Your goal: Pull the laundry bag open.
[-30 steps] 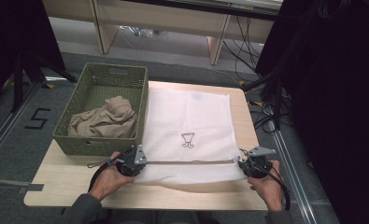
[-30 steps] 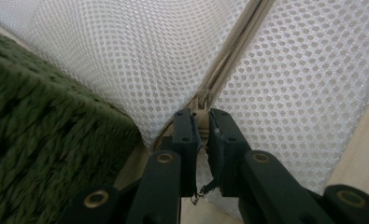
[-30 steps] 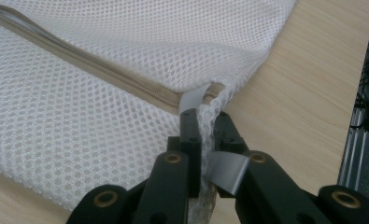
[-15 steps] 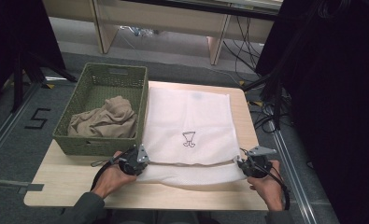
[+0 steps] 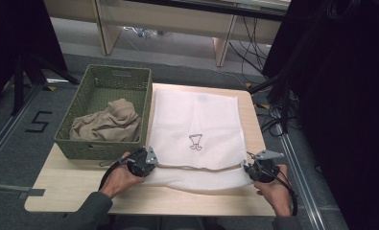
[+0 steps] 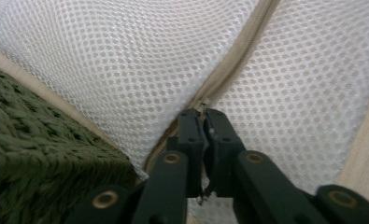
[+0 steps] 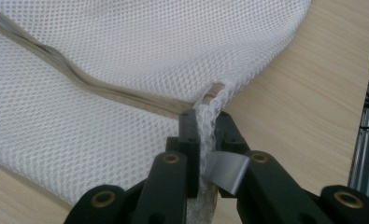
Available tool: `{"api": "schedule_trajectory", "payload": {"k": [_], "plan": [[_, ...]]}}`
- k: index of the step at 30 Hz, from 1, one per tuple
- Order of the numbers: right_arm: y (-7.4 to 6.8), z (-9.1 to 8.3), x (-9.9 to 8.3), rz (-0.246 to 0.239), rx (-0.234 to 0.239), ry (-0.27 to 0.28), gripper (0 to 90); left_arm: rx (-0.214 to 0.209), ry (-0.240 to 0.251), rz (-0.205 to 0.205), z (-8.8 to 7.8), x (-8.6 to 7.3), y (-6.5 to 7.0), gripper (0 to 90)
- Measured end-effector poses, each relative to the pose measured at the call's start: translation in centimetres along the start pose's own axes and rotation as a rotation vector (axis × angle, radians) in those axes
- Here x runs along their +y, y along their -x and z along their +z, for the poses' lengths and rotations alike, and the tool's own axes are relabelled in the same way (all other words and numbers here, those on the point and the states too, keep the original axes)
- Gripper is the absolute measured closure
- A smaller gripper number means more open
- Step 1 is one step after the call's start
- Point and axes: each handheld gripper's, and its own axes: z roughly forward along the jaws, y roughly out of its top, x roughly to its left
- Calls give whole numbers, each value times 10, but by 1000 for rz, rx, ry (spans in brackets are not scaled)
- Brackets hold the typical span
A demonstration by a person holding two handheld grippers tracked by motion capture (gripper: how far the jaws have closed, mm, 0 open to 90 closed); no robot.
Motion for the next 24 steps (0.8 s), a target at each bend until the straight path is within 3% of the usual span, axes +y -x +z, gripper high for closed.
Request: {"api": "schedule_trajectory", "payload": {"k": [7, 9, 11, 12, 13, 14, 15, 16, 17, 18, 20, 22, 24], "plan": [[1, -2, -1, 5, -24, -26, 857, 26, 6, -56, -10, -3, 0, 870], [1, -1, -1, 4, -31, -34, 859, 57, -3, -55, -14, -6, -2, 871], [2, -1, -1, 0, -32, -33, 859, 46, 0, -70, -15, -8, -3, 871], [2, -1, 0, -1, -46, -40, 862, 121, -55, -53, -18, -14, -7, 900], [3, -2, 0, -35, -97, -63, 863, 134, -70, -78, -20, -21, -13, 900], [7, -2, -1, -43, -116, -72, 863, 121, -61, -130, -22, -29, -18, 900], [10, -3, -3, -11, -99, -65, 862, 99, -37, -155, -24, -33, -20, 900], [10, -4, -3, 24, -51, -29, 861, 67, -14, -158, -25, -32, -17, 900], [10, -4, -3, 24, -51, -29, 861, 67, -14, -158, -25, -32, -17, 899], [2, -4, 0, 29, 8, -4, 860, 48, -1, -117, -24, -23, -7, 898], [-5, -2, 2, 34, 31, -1, 859, 46, 5, -81, -23, -14, -1, 892], [-3, -2, 2, 13, 25, -8, 857, 39, 17, -61, -23, -9, 1, 843], [-2, -2, 0, 26, 28, -7, 856, 51, 6, -38, -21, -5, 1, 789]]}}
